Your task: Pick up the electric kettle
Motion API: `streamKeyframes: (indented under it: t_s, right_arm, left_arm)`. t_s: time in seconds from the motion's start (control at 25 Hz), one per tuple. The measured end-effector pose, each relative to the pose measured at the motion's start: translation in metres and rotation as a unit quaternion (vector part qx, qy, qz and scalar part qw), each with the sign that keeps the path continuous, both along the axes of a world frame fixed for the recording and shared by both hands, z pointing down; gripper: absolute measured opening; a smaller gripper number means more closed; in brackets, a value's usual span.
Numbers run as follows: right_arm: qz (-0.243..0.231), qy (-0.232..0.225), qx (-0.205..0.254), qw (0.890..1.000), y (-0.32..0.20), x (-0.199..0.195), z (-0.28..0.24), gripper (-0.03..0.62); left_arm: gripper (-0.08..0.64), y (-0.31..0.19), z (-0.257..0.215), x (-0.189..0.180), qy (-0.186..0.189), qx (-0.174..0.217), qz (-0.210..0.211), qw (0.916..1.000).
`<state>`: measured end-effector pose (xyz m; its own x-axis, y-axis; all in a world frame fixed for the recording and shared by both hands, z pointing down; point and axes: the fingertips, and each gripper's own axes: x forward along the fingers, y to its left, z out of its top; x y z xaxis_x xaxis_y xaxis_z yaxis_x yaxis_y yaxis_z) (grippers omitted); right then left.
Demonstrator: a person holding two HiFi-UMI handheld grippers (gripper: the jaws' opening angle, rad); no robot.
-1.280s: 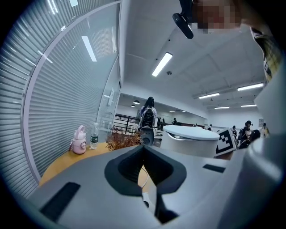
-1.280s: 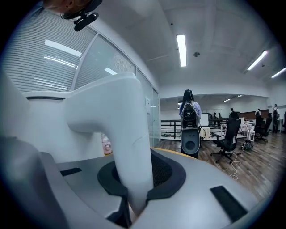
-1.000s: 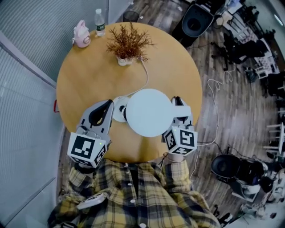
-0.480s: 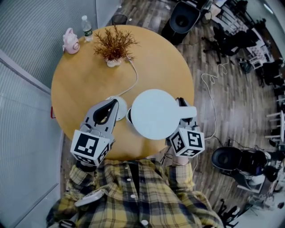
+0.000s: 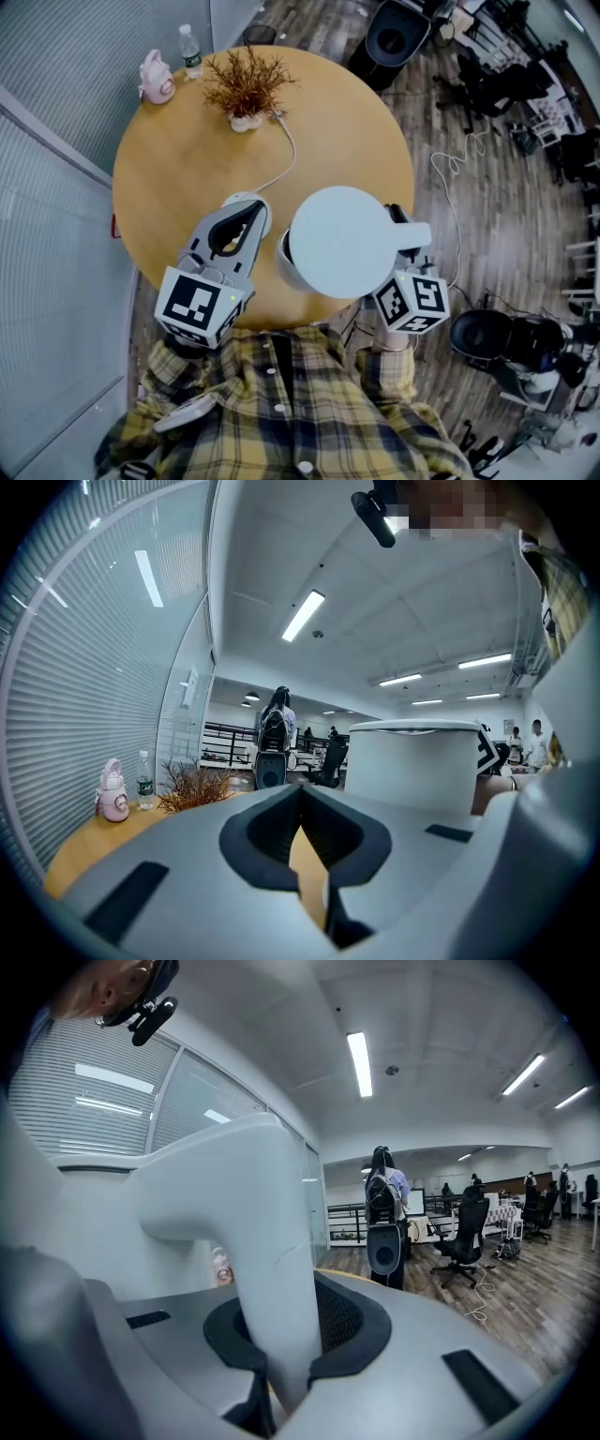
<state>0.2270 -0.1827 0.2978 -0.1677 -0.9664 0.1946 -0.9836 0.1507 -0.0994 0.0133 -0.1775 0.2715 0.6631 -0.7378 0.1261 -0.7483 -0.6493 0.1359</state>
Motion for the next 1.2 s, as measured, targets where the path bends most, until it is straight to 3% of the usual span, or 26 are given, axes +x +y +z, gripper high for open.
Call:
streamKeyframes:
  t_s: [1.2]
  right_arm:
    - [0.005,0.004,-0.007,1.000,-0.003,0.000,0.008,0.064]
  left_arm:
    - [0.003,-0.004,0.007,-0.013,0.002,-0.002,-0.028,0.9996]
